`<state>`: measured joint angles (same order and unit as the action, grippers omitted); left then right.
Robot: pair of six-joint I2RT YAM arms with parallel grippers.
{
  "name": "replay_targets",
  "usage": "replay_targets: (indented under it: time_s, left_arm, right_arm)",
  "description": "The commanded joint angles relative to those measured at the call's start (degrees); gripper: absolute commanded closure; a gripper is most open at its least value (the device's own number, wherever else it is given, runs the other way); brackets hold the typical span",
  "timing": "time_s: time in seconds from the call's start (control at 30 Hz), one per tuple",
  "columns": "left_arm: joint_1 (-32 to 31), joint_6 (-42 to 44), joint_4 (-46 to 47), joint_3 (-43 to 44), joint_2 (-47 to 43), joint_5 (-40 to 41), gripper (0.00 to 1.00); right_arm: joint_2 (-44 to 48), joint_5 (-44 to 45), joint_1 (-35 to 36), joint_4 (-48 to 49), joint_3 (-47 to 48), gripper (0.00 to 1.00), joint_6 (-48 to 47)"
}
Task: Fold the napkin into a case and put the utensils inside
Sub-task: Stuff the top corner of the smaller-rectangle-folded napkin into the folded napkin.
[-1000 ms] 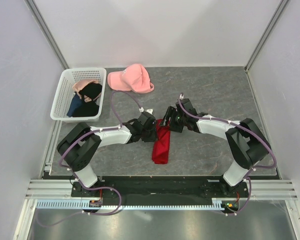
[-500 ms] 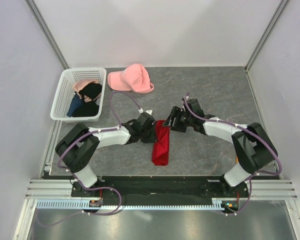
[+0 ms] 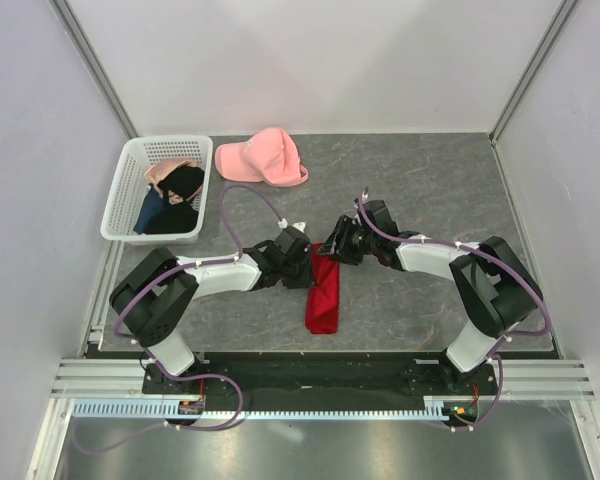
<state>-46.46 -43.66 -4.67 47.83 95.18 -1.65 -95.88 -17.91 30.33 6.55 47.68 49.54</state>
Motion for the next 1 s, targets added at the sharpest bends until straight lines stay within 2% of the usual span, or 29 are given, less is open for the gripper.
replay_targets:
  time_s: [0.0,0.13,0.23,0.37,0.47,0.53,0.6,0.67,0.83,0.97]
  left_arm:
    - [-0.7,-1.3,-0.7,0.4,-2.2,-0.3,0.78]
    - [-1.2,-1.4,-1.0,0.7,-2.3,0.1,0.78]
    - [-1.7,-1.5,-1.0,0.6,-2.4,0.3,0.78]
    - [-2.4,-1.8,-1.0,0.4,-2.4,0.8,0.78]
    - [-2.6,-1.8,-1.0,0.2,-2.8,1.0,0.78]
    - [-2.7,-1.9,-1.0,0.1,-2.8,1.0,0.78]
    - [-2.8,-1.8,-1.0,0.1,-2.9,0.7,0.78]
    - [-2.8,-1.8,-1.0,0.1,-3.2,0.2,0.76]
    - [-2.8,-0.6,-3.1,0.1,-7.4,0.7,0.63]
    - [-1.3,0.1,-6.4,1.1,-11.4,1.4,0.62]
  right_arm:
    - [-1.2,1.6,1.4,2.9,2.8,0.47,1.4]
    - [-0.8,4.3,1.7,1.8,2.9,0.47,1.5]
    - [-1.0,5.3,1.8,1.1,3.4,0.53,0.8]
    - [-1.9,6.7,1.6,-1.0,4.3,0.68,0.3]
    - [-1.9,7.3,1.7,-1.1,4.0,0.76,0.3]
    - [-2.3,7.3,1.7,-1.2,4.2,0.77,0.0]
    - [-2.8,6.7,1.6,-1.0,4.4,0.84,-0.1]
    - [-3.3,6.4,1.8,-0.9,4.6,1.0,-0.7]
    - [-2.7,3.3,0.6,-0.3,4.4,1.0,-3.4]
    - [-1.2,-4.3,-1.8,-0.7,3.7,1.0,-8.3]
